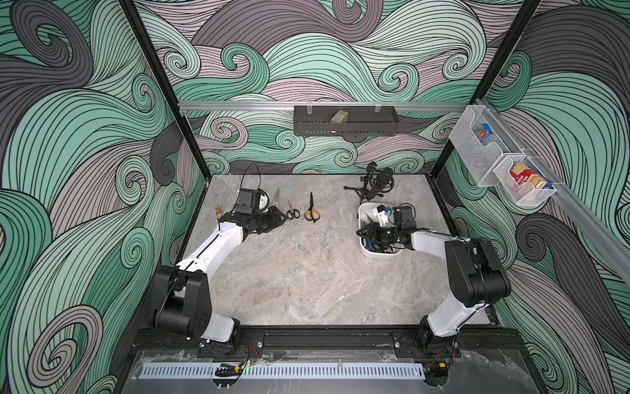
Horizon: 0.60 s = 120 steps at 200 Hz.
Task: Take the scissors out of the storage box
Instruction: Pick up the scissors from the storage box.
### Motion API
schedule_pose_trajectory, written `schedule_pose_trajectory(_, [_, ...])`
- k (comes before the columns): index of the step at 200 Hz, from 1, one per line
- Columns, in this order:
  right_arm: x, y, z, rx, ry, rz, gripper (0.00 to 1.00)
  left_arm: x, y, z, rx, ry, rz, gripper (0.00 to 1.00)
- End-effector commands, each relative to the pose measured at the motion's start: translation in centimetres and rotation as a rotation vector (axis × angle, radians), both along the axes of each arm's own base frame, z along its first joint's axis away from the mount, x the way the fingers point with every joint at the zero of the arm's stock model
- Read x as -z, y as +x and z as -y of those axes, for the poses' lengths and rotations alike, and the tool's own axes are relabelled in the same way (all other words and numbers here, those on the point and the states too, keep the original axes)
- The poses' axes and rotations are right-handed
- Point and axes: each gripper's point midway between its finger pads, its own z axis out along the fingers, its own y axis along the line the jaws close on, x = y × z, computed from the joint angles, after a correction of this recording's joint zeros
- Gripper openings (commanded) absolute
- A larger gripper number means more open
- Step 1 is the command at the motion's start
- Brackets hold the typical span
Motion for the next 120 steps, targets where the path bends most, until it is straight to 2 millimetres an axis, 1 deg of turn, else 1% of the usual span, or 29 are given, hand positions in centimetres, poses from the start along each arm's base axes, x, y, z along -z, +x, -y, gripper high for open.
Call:
schedule_pose_trajectory(1, [-0.6, 0.6, -0.3, -0.011, 0.026, 0.016, 0.32, -1.4, 0.1, -0.2, 0.003, -0.013, 0.032, 0.38])
schedule_pose_trajectory(38, [-0.4, 0.0, -0.4, -0.017, 0.036, 0.000, 0.17, -1.6, 0.2, -0.3, 0.002, -0.017, 0.035, 0.37])
schedule_pose_trajectory(60, [-0.5, -0.1, -0.5, -0.021, 0.042, 0.001, 0.00, -1.7, 0.2, -0.2, 0.004, -0.024, 0.035, 0.38])
schedule_pose_trajectory(92, [-1.3, -0.1, -0.4, -0.019, 0.050, 0.014, 0.00, -1.7, 0.2, -0.1, 0.007, -0.027, 0.034, 0.38])
schedule_pose_trajectory(120, [-2.4, 0.1, -0.2, -0.008, 0.050, 0.043, 0.00, -1.8, 0.3, -0.2, 0.005, -0.027, 0.041, 0.38])
